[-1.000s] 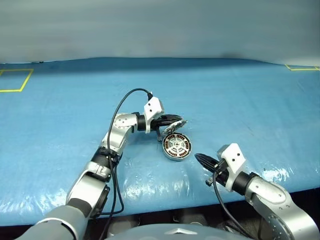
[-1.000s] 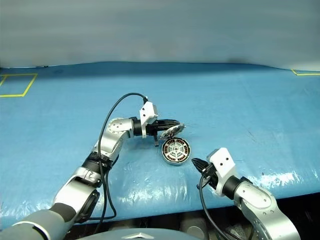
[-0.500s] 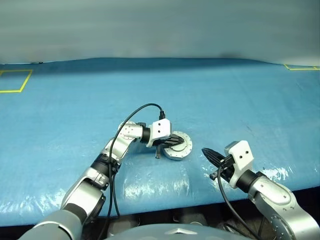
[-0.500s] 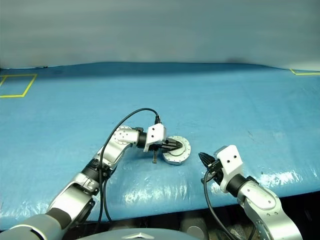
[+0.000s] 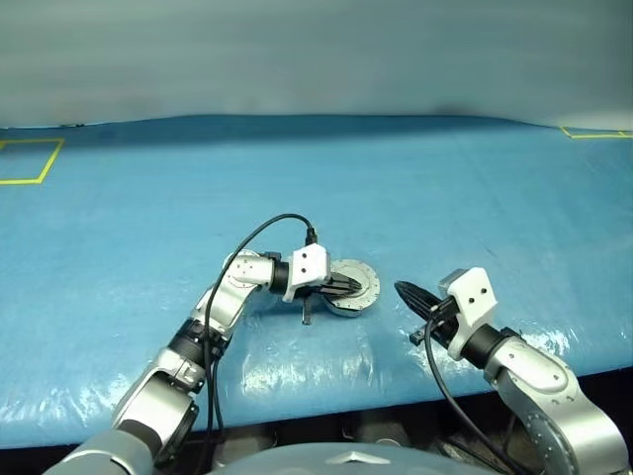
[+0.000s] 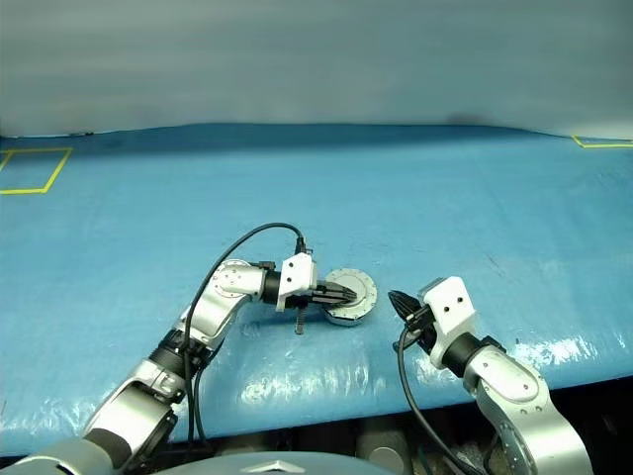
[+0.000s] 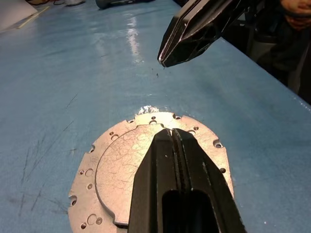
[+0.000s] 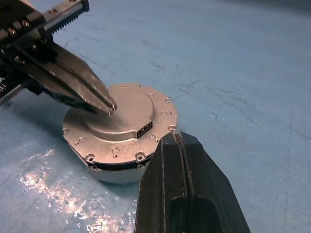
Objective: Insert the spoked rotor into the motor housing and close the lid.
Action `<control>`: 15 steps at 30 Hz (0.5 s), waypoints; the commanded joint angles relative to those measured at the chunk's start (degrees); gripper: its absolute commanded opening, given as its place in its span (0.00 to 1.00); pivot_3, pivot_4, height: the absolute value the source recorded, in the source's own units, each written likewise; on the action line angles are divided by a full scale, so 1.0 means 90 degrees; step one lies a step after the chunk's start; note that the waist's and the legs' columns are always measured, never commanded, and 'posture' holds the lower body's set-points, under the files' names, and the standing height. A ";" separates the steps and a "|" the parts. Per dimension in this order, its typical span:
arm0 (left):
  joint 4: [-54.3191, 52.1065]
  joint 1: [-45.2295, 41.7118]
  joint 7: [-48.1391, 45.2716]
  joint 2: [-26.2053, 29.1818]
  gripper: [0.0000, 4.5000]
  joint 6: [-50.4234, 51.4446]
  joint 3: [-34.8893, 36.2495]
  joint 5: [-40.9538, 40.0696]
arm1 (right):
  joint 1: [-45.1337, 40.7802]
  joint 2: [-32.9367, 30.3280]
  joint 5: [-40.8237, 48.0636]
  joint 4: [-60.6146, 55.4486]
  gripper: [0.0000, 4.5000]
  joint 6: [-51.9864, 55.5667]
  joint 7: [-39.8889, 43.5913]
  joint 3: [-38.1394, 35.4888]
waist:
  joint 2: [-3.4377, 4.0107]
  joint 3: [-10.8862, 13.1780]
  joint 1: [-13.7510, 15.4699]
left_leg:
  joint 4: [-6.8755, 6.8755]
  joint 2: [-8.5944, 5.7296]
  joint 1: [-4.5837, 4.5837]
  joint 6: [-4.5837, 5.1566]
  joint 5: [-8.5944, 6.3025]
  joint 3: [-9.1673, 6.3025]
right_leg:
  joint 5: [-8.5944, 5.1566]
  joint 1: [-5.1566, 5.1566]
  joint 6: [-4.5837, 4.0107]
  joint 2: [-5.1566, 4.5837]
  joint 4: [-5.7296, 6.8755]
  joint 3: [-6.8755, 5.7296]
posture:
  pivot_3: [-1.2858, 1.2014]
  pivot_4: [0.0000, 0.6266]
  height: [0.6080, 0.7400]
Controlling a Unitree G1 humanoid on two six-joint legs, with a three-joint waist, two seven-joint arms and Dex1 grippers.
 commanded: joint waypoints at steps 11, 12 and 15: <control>-0.2113 0.1991 0.0296 0.1503 0.00 0.0698 0.1000 -0.0728 | -0.1369 0.0102 -0.0081 0.0821 0.57 0.0074 0.0324 0.1100 | 0.0018 -0.0007 -0.0060 | -0.0004 0.0002 0.0006 -0.0006 0.0003 0.0006 | -0.0005 -0.0001 -0.0008 0.0003 0.0003 0.0005 | 0.52 0.24 1.00; -0.2263 0.2178 0.0396 0.1551 0.00 0.0695 0.1045 -0.0732 | -0.1498 0.0109 -0.0054 0.0930 0.63 0.0084 0.0376 0.1118 | 0.0018 -0.0007 -0.0065 | -0.0004 0.0001 0.0006 -0.0006 0.0003 0.0005 | -0.0005 -0.0002 -0.0008 0.0002 0.0003 0.0005 | 0.52 0.24 1.00; -0.2744 0.2785 0.0623 0.1694 0.00 0.0755 0.1213 -0.0792 | -0.1908 0.0127 -0.0185 0.1400 0.85 0.0056 0.0518 0.1325 | 0.0019 -0.0007 -0.0088 | -0.0005 0.0002 0.0008 -0.0004 0.0002 0.0012 | -0.0004 -0.0005 -0.0007 0.0001 0.0001 0.0011 | 0.52 0.24 1.00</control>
